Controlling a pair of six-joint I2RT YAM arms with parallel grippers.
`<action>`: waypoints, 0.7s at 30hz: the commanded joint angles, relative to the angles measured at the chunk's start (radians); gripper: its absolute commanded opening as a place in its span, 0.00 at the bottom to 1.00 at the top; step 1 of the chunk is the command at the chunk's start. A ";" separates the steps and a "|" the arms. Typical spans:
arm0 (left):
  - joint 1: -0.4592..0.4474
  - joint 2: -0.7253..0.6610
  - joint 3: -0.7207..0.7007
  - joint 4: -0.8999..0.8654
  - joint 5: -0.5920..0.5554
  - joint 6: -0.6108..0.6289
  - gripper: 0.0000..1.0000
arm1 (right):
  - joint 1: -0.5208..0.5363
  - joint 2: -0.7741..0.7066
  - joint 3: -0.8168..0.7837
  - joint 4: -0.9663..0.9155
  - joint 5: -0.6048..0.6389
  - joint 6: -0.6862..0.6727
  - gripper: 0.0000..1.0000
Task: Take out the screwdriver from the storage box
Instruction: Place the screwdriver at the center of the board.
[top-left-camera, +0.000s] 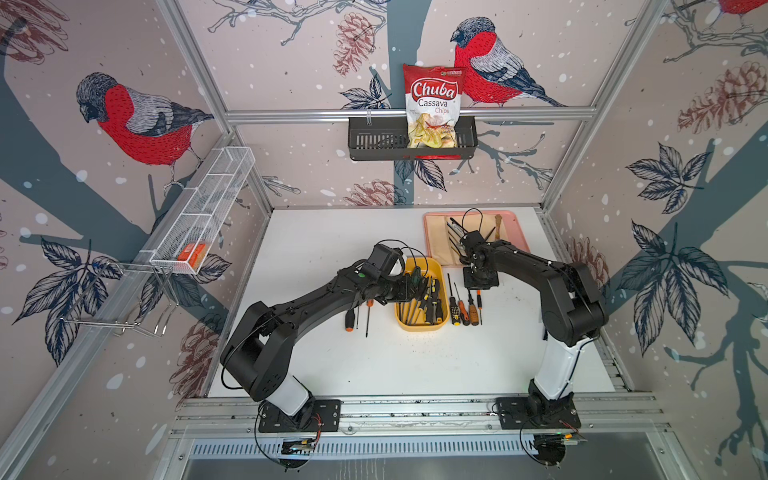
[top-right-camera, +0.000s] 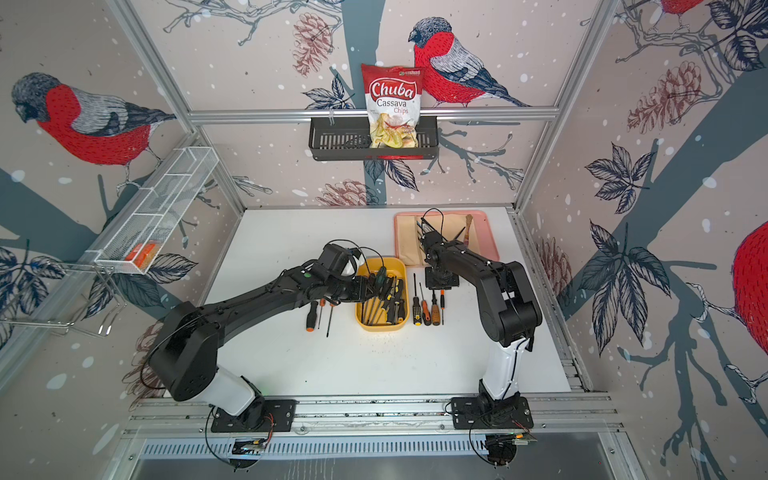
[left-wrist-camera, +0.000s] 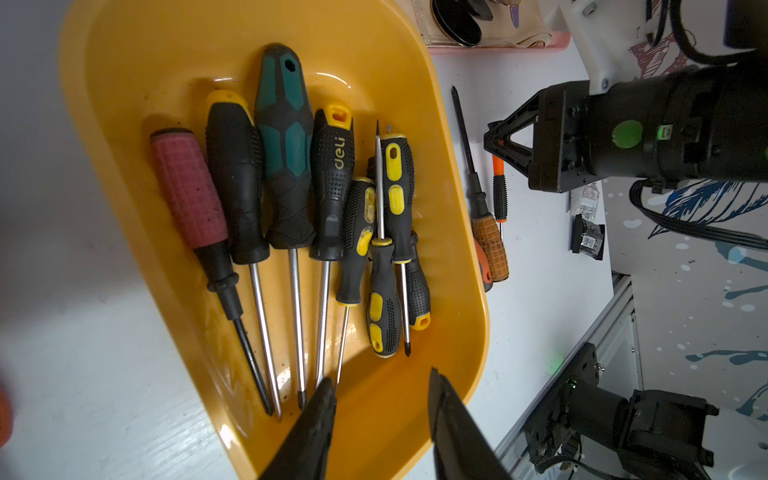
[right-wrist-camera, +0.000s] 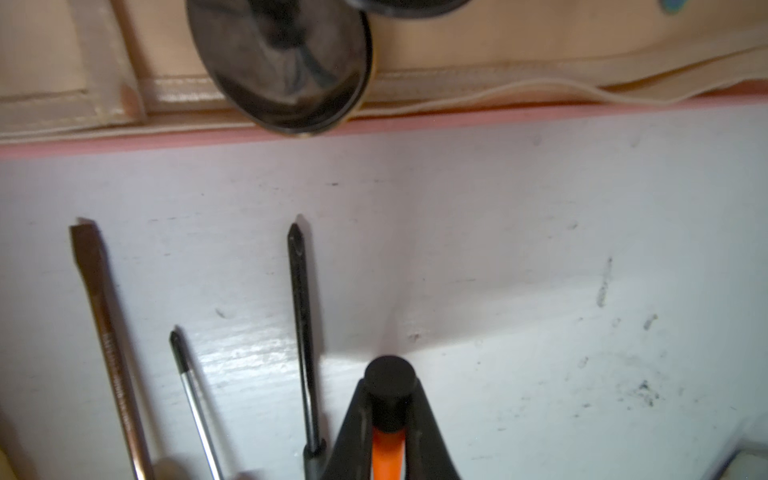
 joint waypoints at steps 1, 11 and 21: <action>-0.002 0.003 0.008 0.012 -0.011 -0.002 0.40 | 0.007 0.013 -0.004 0.021 -0.026 -0.012 0.10; -0.001 0.013 0.013 0.009 -0.013 0.001 0.40 | 0.013 0.022 0.004 0.015 -0.020 -0.008 0.23; -0.001 0.011 0.018 0.003 -0.033 -0.014 0.40 | 0.022 -0.068 0.014 -0.017 -0.025 0.001 0.25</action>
